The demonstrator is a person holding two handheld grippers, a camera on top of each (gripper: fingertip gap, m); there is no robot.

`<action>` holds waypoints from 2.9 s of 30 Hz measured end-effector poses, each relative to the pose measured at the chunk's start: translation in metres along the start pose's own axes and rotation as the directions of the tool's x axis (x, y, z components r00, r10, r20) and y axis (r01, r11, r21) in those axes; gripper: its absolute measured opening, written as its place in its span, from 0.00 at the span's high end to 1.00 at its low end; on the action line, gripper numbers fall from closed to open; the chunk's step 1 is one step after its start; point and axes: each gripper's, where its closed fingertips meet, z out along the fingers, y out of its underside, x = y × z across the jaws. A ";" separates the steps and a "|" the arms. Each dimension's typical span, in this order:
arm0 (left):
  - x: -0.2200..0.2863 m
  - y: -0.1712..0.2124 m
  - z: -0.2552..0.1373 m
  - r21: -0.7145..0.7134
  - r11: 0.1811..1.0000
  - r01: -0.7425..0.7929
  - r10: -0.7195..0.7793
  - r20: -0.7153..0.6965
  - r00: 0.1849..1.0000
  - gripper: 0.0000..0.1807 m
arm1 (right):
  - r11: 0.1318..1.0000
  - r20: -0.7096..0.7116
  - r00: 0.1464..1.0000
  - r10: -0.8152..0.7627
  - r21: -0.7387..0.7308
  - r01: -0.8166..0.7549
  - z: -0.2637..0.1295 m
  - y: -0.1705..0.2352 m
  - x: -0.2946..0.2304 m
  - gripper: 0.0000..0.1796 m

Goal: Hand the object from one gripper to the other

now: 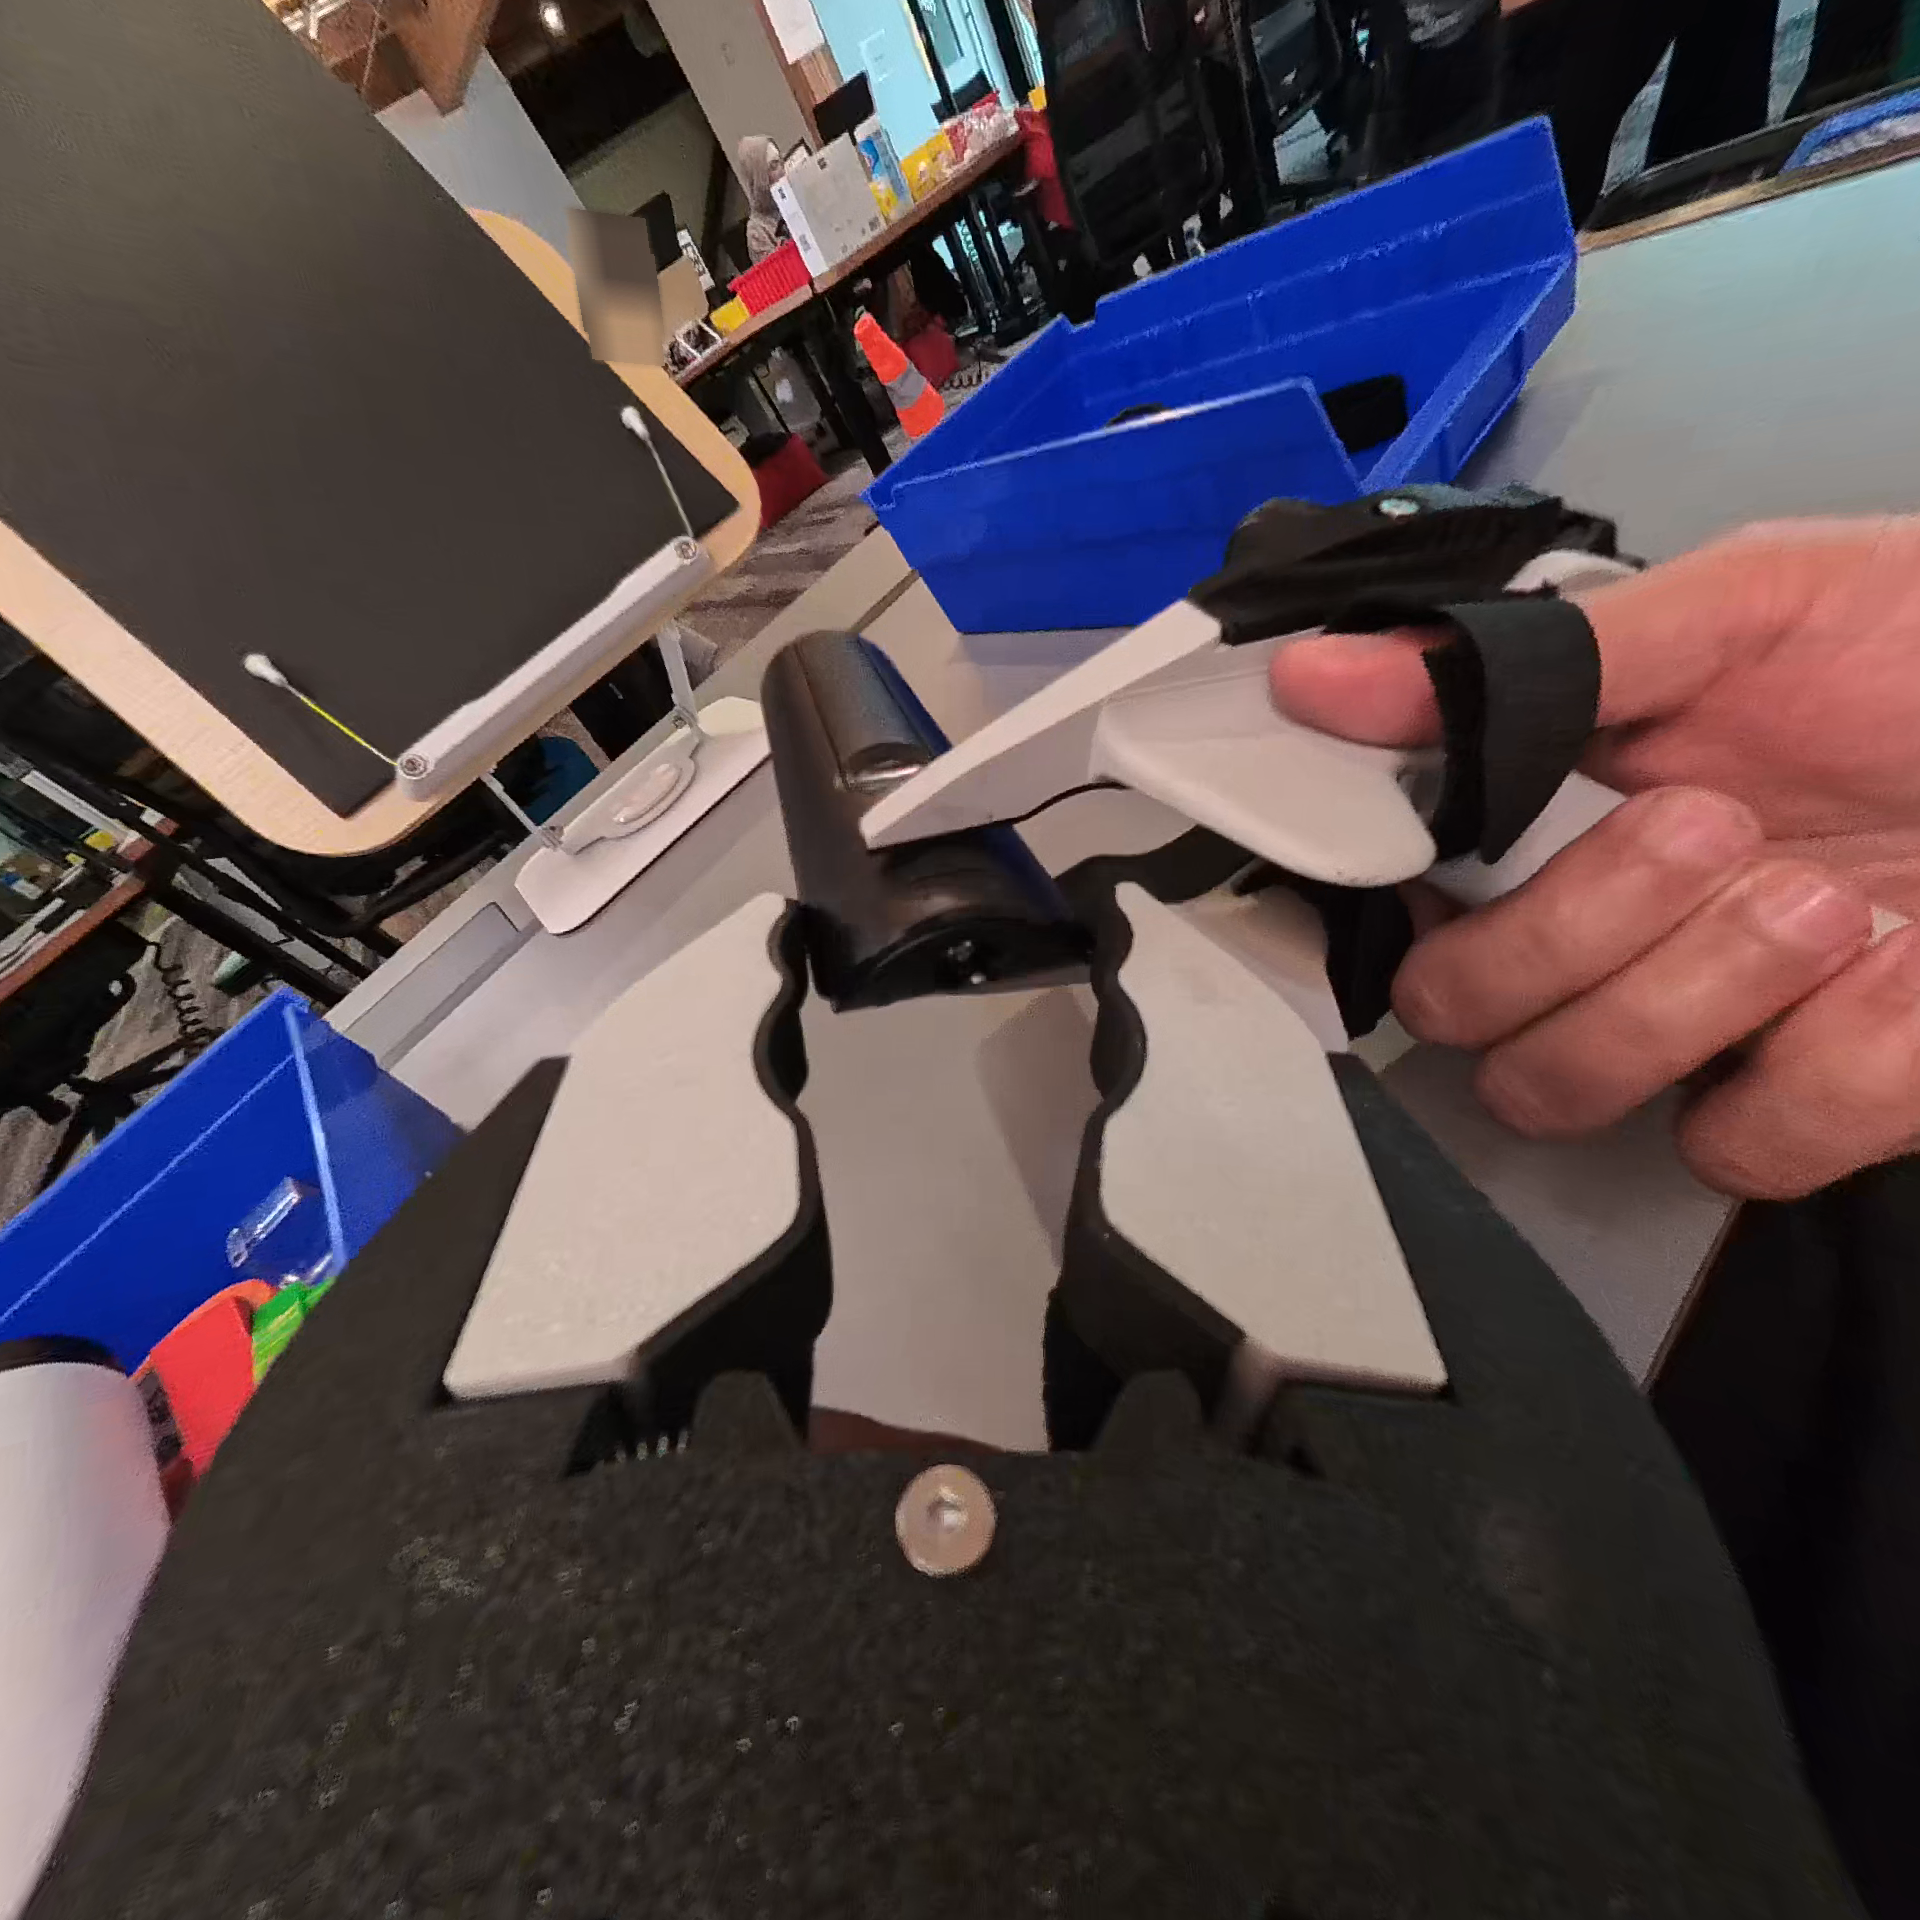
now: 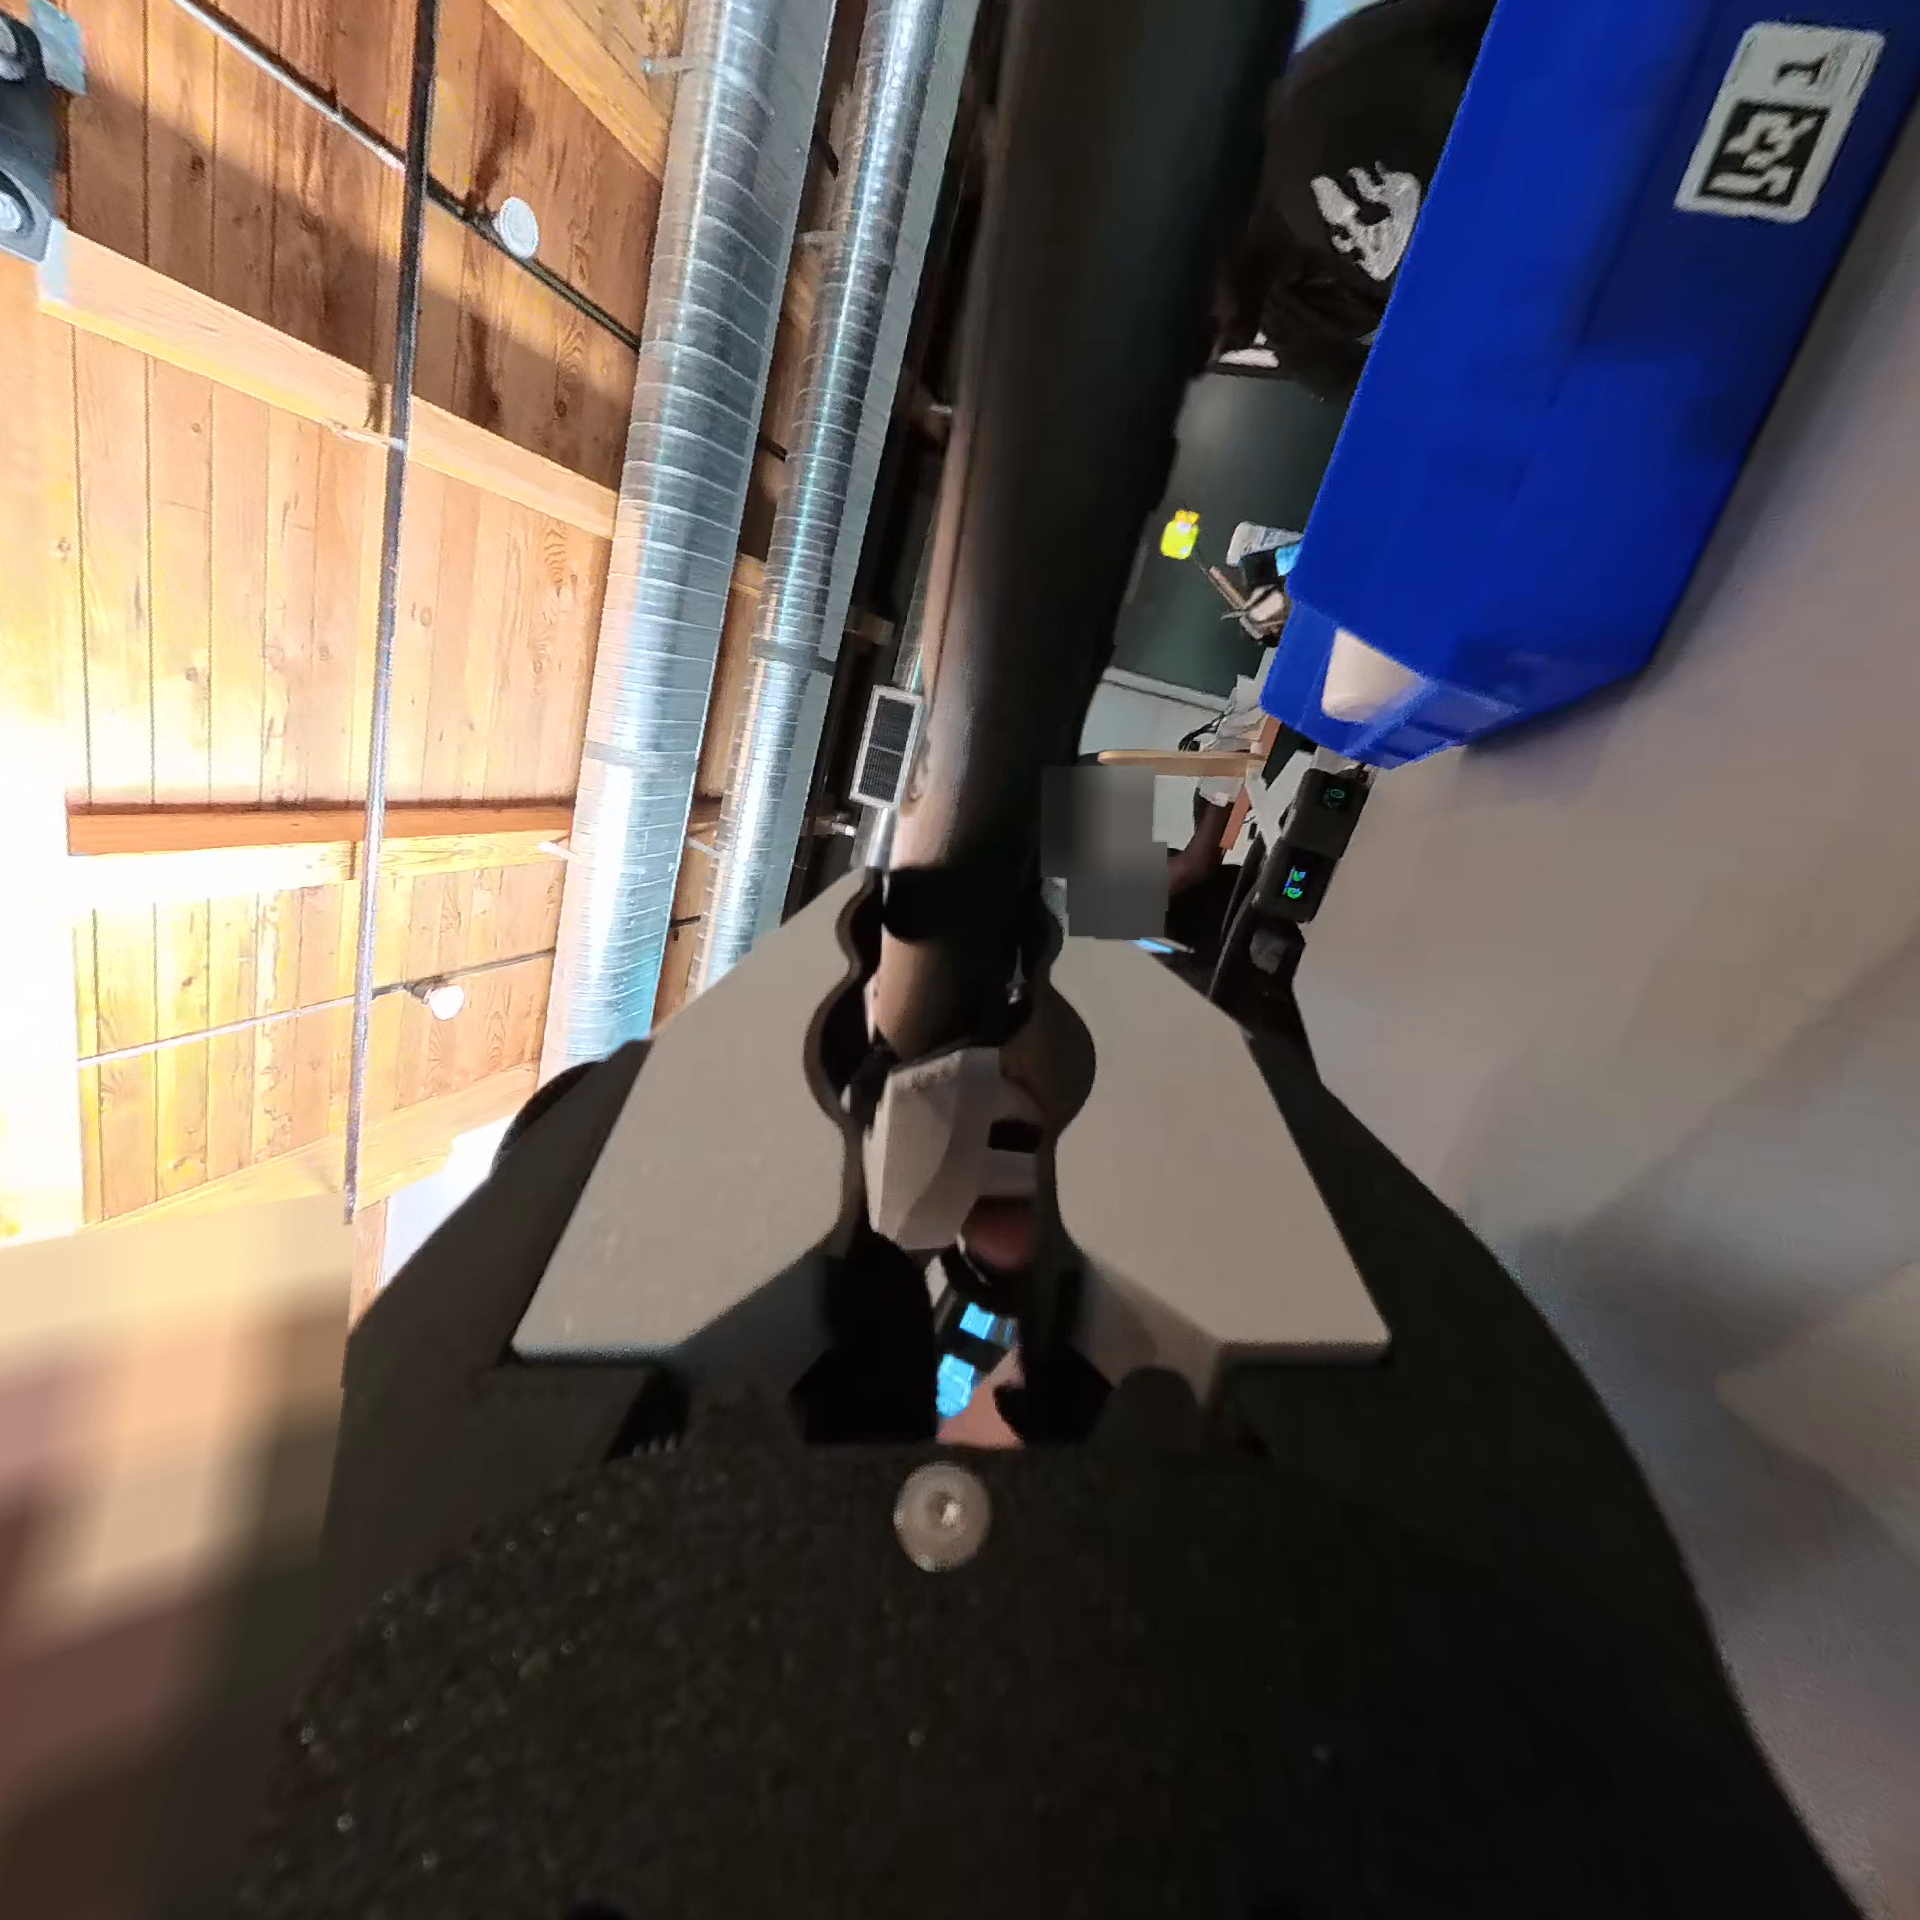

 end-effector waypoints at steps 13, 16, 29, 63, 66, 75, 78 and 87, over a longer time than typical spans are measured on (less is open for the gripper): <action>-0.038 -0.017 -0.021 0.125 0.848 0.516 -0.482 -0.223 0.847 0.72 | 0.783 -0.172 0.779 -0.603 -0.318 0.535 -0.029 -0.019 0.017 0.56; -0.047 -0.018 -0.023 0.135 0.766 0.629 -0.578 -0.283 0.765 0.72 | 0.738 -0.240 0.708 -0.664 -0.360 0.571 -0.047 -0.037 0.026 0.53; -0.053 -0.024 -0.023 0.129 0.697 0.706 -0.648 -0.307 0.697 0.72 | -0.087 -0.139 -0.270 -0.953 -0.725 0.683 -0.032 -0.029 0.056 0.52; 0.036 -0.010 -0.026 -0.164 0.737 0.655 -0.544 -0.719 0.432 0.76 | 0.630 -0.003 0.673 -0.739 -0.356 0.690 -0.014 0.014 -0.024 0.88; 0.037 -0.011 -0.026 -0.165 0.731 0.662 -0.543 -0.728 0.418 0.86 | 0.645 -0.002 0.688 -0.726 -0.352 0.679 -0.015 0.014 -0.023 0.88; 0.025 -0.017 -0.024 -0.092 0.751 0.653 -0.530 -0.674 0.514 0.87 | 0.603 -0.007 0.631 -0.776 -0.304 0.738 -0.022 -0.004 -0.037 0.74; 0.015 -0.004 -0.021 -0.093 0.793 0.603 -0.520 -0.618 0.589 0.87 | 0.448 -0.090 0.446 -0.891 -0.346 0.825 -0.039 -0.036 -0.053 0.67; 0.045 0.018 -0.034 -0.142 0.952 0.273 -0.292 -0.696 0.656 0.87 | 0.142 0.043 0.247 -0.968 -0.719 0.681 -0.099 -0.029 -0.087 0.58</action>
